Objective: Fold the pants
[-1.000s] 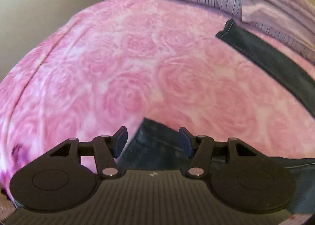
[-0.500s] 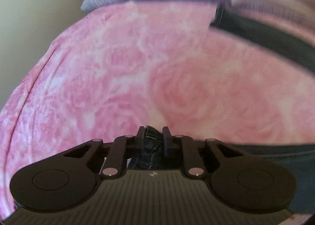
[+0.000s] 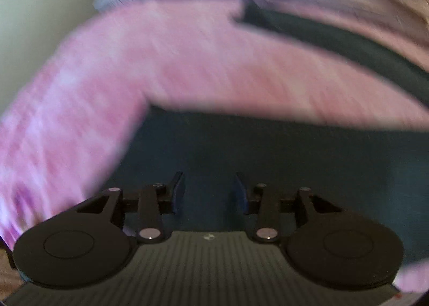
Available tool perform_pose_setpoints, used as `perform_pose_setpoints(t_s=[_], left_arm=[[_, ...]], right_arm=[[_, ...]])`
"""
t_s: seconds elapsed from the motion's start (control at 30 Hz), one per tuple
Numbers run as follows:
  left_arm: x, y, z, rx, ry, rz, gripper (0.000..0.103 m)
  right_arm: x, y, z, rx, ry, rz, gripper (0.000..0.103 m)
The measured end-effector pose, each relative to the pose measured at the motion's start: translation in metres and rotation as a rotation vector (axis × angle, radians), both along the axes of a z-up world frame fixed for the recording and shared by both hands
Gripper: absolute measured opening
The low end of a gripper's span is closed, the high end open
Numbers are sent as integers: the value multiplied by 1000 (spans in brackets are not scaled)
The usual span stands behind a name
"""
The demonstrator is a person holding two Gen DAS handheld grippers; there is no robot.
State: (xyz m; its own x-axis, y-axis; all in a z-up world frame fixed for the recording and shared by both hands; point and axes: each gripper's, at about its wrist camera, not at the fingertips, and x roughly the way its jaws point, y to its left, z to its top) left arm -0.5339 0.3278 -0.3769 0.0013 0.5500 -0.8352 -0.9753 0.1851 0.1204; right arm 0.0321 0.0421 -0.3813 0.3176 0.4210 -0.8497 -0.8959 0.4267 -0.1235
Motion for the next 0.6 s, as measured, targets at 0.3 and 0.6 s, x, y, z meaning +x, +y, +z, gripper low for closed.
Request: perform_pose_setpoints(t_s=[0.3,0.6], left_arm=[[-2,-92,25,-108,24,179,40],[84,-241,161,-100,-63,37,63]], right_arm=[[24,-68,-1,-101,146,-9,58],[3,-137,128,31,271,71,61]])
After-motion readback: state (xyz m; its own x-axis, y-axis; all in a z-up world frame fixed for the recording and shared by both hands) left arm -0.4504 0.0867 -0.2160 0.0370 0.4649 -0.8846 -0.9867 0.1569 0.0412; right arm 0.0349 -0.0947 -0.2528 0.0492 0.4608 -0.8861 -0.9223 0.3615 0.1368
